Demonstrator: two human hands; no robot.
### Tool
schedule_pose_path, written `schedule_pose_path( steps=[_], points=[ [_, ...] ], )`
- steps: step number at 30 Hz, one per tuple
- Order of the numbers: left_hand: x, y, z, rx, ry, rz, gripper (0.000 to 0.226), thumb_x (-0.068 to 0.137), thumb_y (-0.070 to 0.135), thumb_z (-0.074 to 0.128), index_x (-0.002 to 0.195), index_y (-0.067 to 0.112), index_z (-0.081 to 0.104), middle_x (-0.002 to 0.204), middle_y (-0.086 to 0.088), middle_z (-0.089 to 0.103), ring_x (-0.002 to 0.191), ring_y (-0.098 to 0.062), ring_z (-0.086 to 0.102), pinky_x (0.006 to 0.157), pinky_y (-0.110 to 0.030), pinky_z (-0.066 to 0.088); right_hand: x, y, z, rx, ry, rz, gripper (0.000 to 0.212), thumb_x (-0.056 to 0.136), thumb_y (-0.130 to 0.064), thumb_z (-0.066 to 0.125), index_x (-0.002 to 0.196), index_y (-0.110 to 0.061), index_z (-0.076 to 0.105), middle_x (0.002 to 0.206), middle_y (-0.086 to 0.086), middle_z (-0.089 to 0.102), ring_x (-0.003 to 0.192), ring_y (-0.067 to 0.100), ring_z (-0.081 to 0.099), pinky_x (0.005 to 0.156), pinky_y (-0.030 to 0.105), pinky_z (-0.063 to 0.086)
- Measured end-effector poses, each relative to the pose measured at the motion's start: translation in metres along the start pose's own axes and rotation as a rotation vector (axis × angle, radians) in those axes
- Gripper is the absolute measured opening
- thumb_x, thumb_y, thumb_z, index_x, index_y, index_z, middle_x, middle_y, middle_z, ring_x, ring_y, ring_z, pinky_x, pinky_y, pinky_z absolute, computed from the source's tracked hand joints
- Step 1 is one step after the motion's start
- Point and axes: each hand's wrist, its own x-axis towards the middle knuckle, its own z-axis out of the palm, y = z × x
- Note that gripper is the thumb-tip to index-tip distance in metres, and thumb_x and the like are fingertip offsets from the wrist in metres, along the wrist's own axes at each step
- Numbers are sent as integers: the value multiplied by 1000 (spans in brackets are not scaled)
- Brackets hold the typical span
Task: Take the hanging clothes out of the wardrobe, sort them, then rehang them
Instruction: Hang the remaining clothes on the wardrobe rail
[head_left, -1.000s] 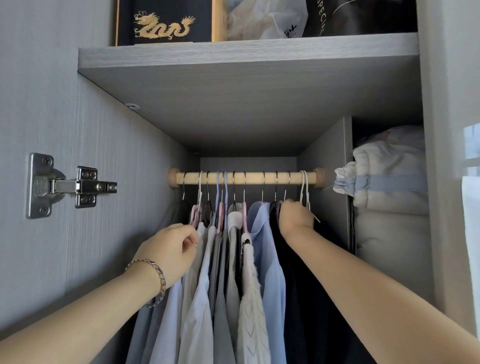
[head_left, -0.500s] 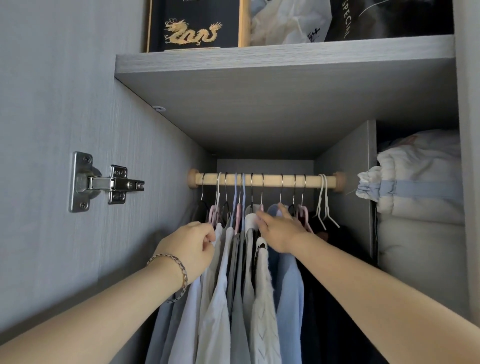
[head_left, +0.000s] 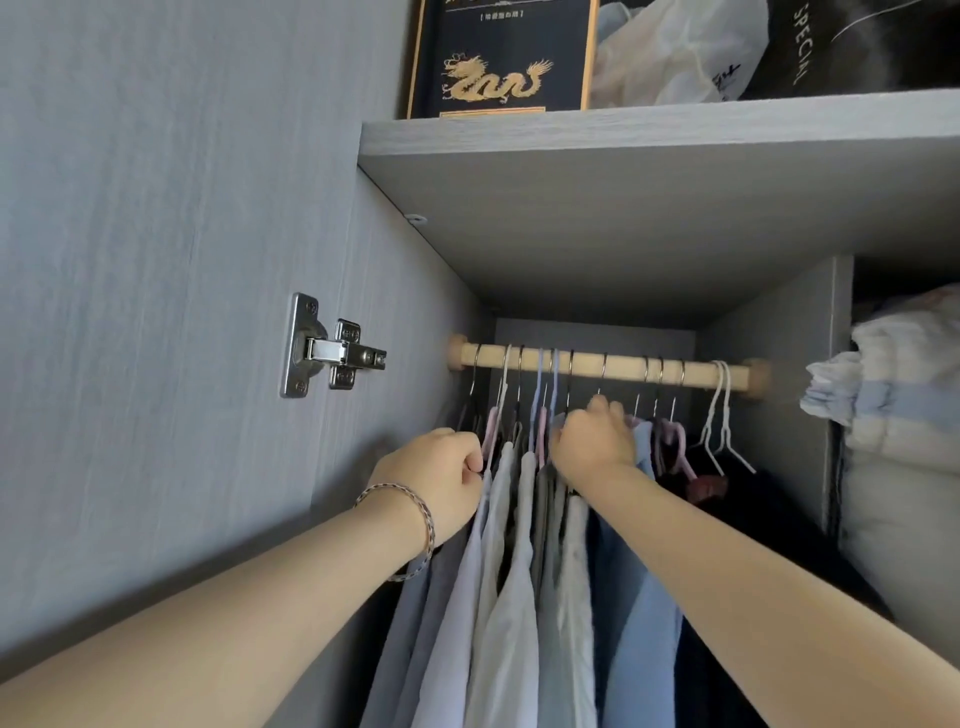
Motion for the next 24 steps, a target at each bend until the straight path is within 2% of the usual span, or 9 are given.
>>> schedule_pose_path(
  steps=[2, 4, 8, 11, 14, 17, 21, 22, 24],
  points=[
    [1, 2, 2, -1, -7, 5, 22, 91, 14, 41, 99, 23, 60, 95, 13, 50, 85, -12, 52, 77, -26, 48, 3, -8, 1, 44, -120, -25, 38, 98, -19, 39, 133, -6, 45, 132, 15, 48, 123, 30, 45, 102, 37, 39],
    [2, 3, 4, -1, -15, 9, 22, 91, 14, 41, 99, 22, 60, 96, 12, 51, 84, -12, 52, 76, -27, 47, 4, -10, 0, 77, -155, -9, 41, 96, -9, 39, 137, -5, 36, 131, 16, 50, 121, 31, 50, 96, 38, 44],
    [3, 3, 10, -2, -38, 5, 21, 92, 14, 42, 99, 22, 60, 95, 12, 50, 80, -11, 49, 70, -24, 43, 6, 1, 3, 90, -110, 111, 33, 94, 1, 39, 125, -1, 49, 129, 16, 52, 118, 30, 53, 85, 35, 47],
    [3, 3, 13, -3, -52, 12, 21, 92, 15, 42, 100, 22, 60, 94, 12, 49, 80, -11, 47, 70, -23, 40, 4, 9, 2, 12, -100, 102, 31, 92, 0, 43, 122, -1, 51, 129, 16, 52, 116, 29, 54, 75, 30, 41],
    [4, 3, 10, 12, -40, 14, 20, 92, 15, 42, 100, 22, 60, 94, 12, 50, 80, -10, 49, 69, -23, 42, 3, -2, 3, -21, -5, 3, 32, 92, -6, 45, 123, -4, 53, 129, 15, 42, 118, 31, 47, 89, 36, 45],
    [5, 0, 4, 45, 5, -15, 20, 92, 16, 42, 99, 22, 59, 92, 11, 51, 80, -12, 52, 72, -26, 46, 7, -25, 15, 196, -25, -43, 37, 97, -17, 39, 131, -1, 44, 126, 17, 51, 113, 31, 55, 92, 36, 46],
    [3, -3, -2, 83, 9, -52, 19, 92, 14, 42, 98, 22, 59, 98, 7, 59, 89, -15, 58, 76, -28, 49, 20, -35, 27, 375, -174, 154, 48, 97, -16, 40, 140, 0, 28, 132, 18, 48, 120, 30, 50, 94, 33, 44],
    [2, -2, -3, 82, 3, -55, 19, 91, 14, 42, 98, 21, 59, 99, 6, 60, 89, -16, 59, 76, -29, 50, 23, -33, 29, 406, -226, 209, 49, 97, -19, 39, 141, -1, 28, 133, 17, 47, 118, 30, 48, 94, 33, 43],
    [1, -2, -4, 80, 0, -57, 19, 91, 14, 43, 97, 21, 59, 99, 6, 60, 89, -16, 59, 76, -29, 51, 25, -30, 31, 625, -320, 303, 49, 97, -25, 41, 139, -2, 34, 125, 15, 52, 101, 26, 54, 90, 32, 46]
  ],
)
